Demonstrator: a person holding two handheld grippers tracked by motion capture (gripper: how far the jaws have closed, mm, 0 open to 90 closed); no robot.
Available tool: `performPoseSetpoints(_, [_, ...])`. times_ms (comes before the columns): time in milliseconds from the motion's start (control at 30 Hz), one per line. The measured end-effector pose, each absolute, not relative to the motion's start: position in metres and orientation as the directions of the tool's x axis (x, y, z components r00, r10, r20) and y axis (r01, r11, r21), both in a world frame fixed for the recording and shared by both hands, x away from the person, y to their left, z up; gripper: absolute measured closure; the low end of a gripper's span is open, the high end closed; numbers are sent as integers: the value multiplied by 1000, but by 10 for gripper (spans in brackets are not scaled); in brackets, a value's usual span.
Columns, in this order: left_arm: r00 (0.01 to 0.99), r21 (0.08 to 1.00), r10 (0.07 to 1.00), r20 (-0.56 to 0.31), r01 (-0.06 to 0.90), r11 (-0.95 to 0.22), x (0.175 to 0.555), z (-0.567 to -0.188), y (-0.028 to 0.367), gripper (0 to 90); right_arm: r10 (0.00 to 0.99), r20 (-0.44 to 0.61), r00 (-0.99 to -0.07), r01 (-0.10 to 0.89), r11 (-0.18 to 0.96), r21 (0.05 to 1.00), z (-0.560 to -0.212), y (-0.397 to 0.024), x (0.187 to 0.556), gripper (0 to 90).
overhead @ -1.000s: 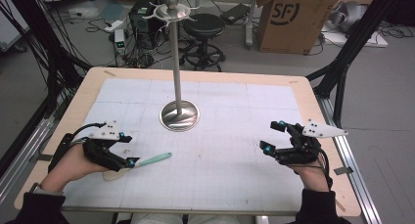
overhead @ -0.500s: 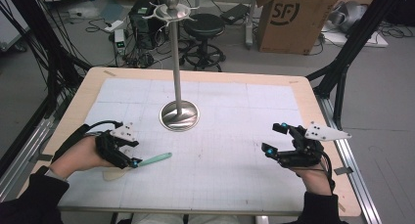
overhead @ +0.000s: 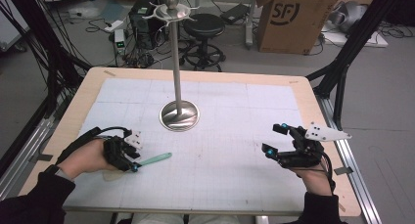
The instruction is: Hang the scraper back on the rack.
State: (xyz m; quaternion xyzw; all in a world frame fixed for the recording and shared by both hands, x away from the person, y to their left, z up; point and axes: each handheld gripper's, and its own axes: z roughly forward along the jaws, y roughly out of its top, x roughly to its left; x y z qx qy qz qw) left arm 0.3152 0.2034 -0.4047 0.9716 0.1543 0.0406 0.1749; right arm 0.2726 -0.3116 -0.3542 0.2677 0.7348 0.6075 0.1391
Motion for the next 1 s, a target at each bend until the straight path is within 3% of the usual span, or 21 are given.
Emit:
performPoseSetpoints(667, [952, 223, 305, -6, 298, -928, 317, -407, 191, 793, 564, 123, -817, 227, 119, 967, -355, -313, 272, 148])
performPoseSetpoints(1000, [944, 268, 331, -2, 319, -909, 315, -405, 197, 801, 564, 119, -817, 225, 122, 967, -355, -313, 272, 148])
